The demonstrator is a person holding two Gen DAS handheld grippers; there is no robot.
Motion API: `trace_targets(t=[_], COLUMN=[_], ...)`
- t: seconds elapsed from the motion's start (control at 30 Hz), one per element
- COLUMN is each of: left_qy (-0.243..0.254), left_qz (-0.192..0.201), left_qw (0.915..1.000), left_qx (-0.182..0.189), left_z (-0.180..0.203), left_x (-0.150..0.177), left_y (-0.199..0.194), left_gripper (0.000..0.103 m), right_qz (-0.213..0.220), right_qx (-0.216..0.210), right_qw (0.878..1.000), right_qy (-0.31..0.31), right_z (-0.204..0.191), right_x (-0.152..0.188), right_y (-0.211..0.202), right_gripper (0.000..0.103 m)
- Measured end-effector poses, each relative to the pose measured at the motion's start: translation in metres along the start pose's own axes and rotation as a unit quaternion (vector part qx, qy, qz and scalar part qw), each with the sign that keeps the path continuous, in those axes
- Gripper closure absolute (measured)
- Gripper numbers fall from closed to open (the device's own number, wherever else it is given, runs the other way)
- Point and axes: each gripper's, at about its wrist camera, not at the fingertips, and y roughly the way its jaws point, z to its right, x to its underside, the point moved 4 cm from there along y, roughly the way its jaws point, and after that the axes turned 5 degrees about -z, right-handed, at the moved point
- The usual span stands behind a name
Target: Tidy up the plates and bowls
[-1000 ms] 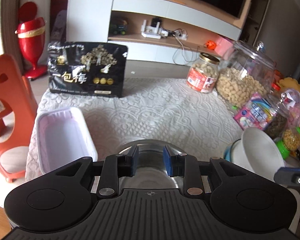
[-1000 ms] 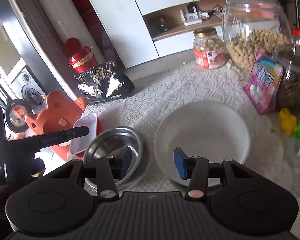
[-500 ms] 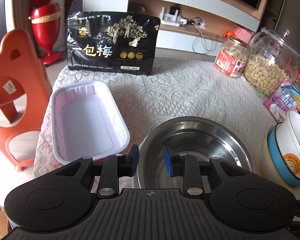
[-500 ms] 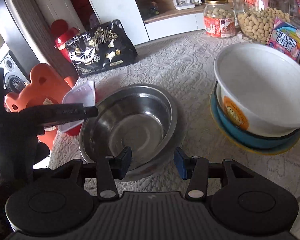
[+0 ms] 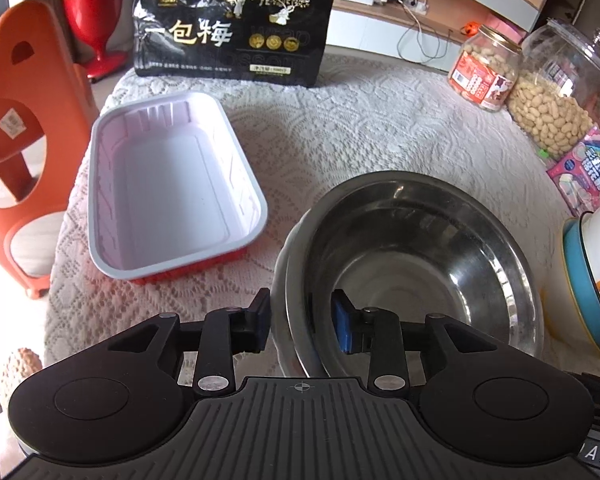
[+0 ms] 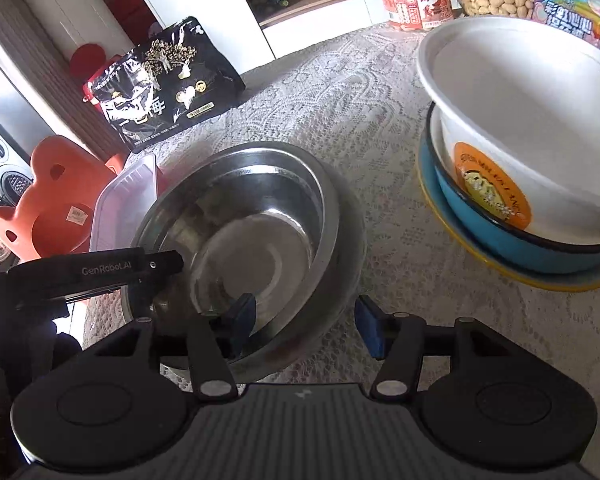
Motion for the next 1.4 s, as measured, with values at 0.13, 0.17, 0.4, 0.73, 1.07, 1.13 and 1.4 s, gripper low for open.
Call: trace_targets(t=[0.13, 0.17, 0.4, 0.73, 1.07, 1.13, 1.4], left_qy=[-0.016, -0.017, -0.014, -0.004, -0.030, -0.027, -0.011], left_qz=[-0.012, -0.013, -0.040, -0.017, 0.037, 0.074, 0.181], left_qw=[0.9996, 0.9995, 0.9990, 0.9998, 0.9988, 0.9968, 0.9815], left_qx=[0.019, 0.022, 0.013, -0.003, -0.010, -0.016, 0.062], left_z=[-0.004, -0.005, 0.004, 0.006, -0.001, 0.000, 0.016], left_x=[0.001, 0.001, 0.011, 0.027, 0.018, 0.014, 0.011], left_y=[0.005, 0.005, -0.001, -0.006, -0.034, -0.051, -0.111], left_gripper=[0.068, 0.068, 0.068, 0.071, 0.081, 0.085, 0.084], right_qz=[-0.017, -0.022, -0.021, -0.005, 0.009, 0.015, 0.069], right_qx=[-0.009, -0.012, -0.009, -0.003, 0.001, 0.001, -0.031], right_qw=[1.000, 1.000, 1.000, 0.999, 0.998, 0.997, 0.986], right_qy=[0.003, 0.004, -0.013, -0.038, -0.065, -0.073, -0.148], right_z=[-0.004, -0.004, -0.004, -0.003, -0.003, -0.002, -0.005], right_x=[0.000, -0.001, 0.003, 0.010, 0.011, 0.012, 0.004], right_y=[0.015, 0.018, 0.014, 0.011, -0.007, -0.016, -0.069], right_gripper=[0.046, 0.046, 0.046, 0.046, 0.046, 0.046, 0.046])
